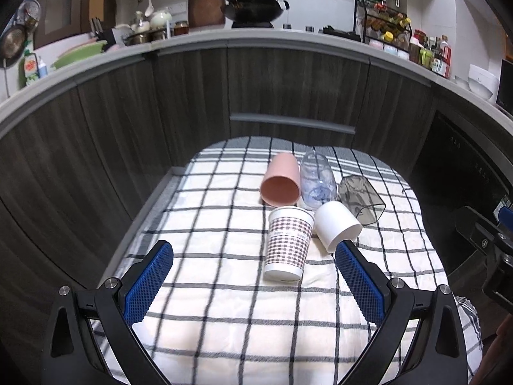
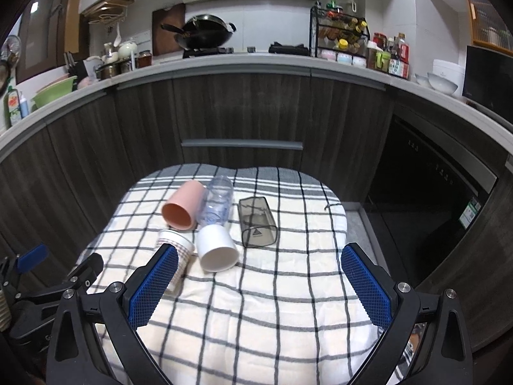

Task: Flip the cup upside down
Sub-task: 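Move the left gripper to the houndstooth paper cup and close on it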

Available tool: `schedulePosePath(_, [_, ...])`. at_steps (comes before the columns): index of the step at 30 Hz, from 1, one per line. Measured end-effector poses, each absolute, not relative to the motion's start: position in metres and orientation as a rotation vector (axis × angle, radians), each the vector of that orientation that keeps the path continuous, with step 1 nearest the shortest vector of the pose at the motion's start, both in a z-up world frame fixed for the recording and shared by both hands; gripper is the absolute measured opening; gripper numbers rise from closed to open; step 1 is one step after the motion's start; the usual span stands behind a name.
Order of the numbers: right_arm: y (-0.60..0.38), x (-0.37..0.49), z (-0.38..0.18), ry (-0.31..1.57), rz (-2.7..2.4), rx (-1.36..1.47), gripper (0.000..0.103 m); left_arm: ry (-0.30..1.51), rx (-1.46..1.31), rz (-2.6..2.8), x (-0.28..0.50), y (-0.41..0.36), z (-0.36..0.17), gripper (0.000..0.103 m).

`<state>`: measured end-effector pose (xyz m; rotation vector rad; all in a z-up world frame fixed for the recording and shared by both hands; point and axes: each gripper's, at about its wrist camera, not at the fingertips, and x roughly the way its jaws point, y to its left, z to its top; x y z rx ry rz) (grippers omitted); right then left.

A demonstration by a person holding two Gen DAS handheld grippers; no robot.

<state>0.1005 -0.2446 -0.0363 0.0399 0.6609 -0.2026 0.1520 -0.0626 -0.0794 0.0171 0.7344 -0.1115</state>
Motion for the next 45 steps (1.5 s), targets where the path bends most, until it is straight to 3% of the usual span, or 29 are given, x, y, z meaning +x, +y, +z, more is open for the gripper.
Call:
schedulePosePath(14, [-0.277, 0.153, -0.082, 0.738, -0.230, 0.066, 0.102, 0.822, 0.063, -0.149, 0.214, -0.101, -0.134, 0.103])
schedulePosePath(22, [-0.288, 0.177, -0.112, 0.792, -0.233, 0.090, 0.102, 0.881, 0.103, -0.161, 0.242, -0.114, -0.169, 0.097])
schedulePosePath(28, [-0.290, 0.189, -0.132, 0.839, -0.229, 0.111, 0.102, 0.929, 0.116, -0.163, 0.253, -0.116, -0.189, 0.091])
schedulePosePath(35, [-0.293, 0.193, -0.143, 0.870, -0.226, 0.136, 0.102, 0.966, 0.113, -0.177, 0.256, -0.116, -0.201, 0.063])
schedulePosePath(45, [-0.295, 0.177, -0.131, 0.868, -0.240, 0.130, 0.102, 0.953, 0.107, -0.241, 0.227, -0.125, -0.180, 0.061])
